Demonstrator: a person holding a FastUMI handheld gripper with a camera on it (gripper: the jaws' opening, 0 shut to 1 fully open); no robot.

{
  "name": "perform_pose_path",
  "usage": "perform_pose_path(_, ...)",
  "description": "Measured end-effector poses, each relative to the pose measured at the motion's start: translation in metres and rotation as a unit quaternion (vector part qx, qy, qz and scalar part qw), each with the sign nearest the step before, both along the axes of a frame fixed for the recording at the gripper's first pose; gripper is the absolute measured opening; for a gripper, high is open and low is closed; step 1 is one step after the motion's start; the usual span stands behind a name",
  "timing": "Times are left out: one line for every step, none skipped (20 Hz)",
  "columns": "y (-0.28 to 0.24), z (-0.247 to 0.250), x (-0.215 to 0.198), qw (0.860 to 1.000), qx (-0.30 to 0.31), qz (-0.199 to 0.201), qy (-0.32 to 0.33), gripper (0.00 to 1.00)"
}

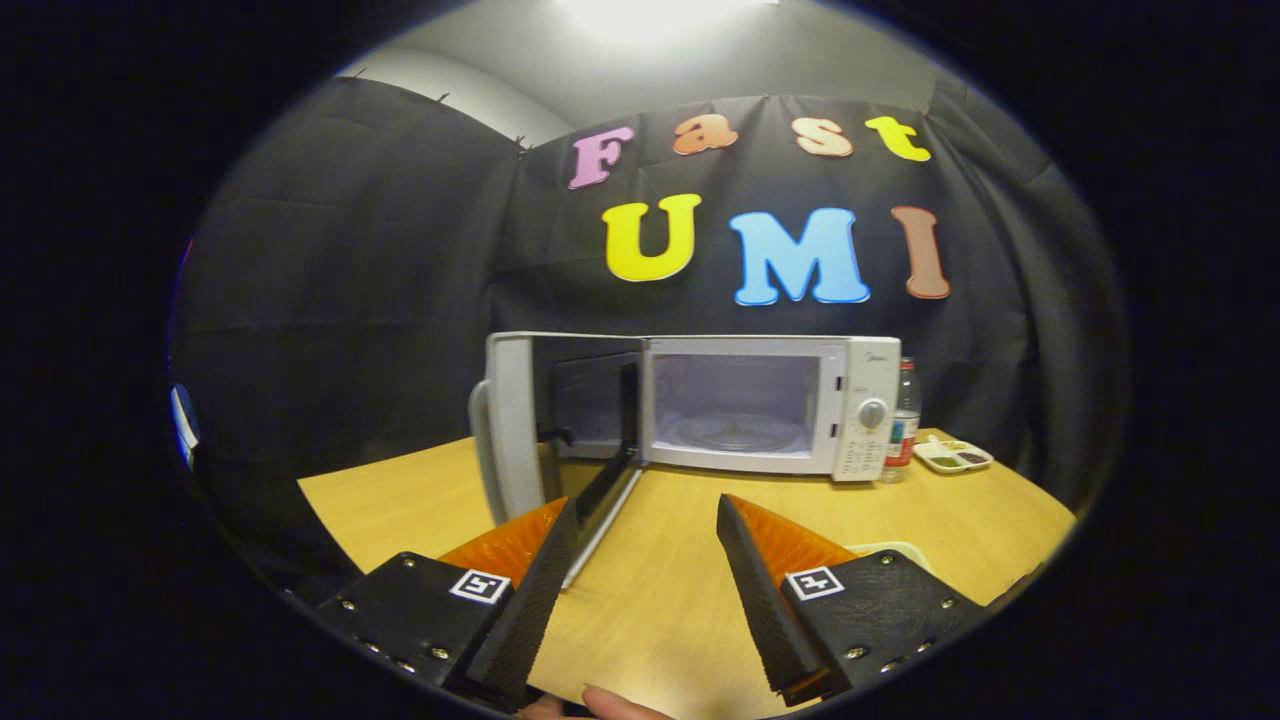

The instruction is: Open the microwave, put the food inside, and close the microwave door.

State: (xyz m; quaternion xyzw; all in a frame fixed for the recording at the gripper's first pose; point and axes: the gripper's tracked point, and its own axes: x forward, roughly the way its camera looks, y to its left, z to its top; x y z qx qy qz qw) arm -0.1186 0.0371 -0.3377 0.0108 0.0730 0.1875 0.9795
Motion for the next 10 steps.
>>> perform_pose_path(-0.016, -0.002, 0.005, 1.0, -0.013, -0.009, -0.01, 0.85)
perform_pose_path(-0.032, -0.002, 0.01, 0.999, -0.025, -0.019, -0.021, 0.85)
perform_pose_path(-0.051, -0.008, 0.015, 0.999, -0.036, -0.031, -0.024, 0.85)
perform_pose_path(-0.065, -0.013, 0.019, 0.998, -0.045, -0.041, -0.021, 0.85)
perform_pose_path(-0.075, -0.019, 0.023, 0.998, -0.049, -0.046, -0.015, 0.85)
perform_pose_path(-0.08, -0.027, 0.025, 0.998, -0.052, -0.043, -0.005, 0.85)
perform_pose_path(-0.088, -0.033, 0.026, 0.997, -0.056, -0.045, 0.004, 0.85)
perform_pose_path(-0.097, -0.037, 0.028, 0.997, -0.06, -0.051, 0.009, 0.85)
perform_pose_path(-0.104, -0.043, 0.031, 0.996, -0.064, -0.055, 0.015, 0.85)
perform_pose_path(-0.11, -0.049, 0.035, 0.995, -0.072, -0.058, 0.025, 0.85)
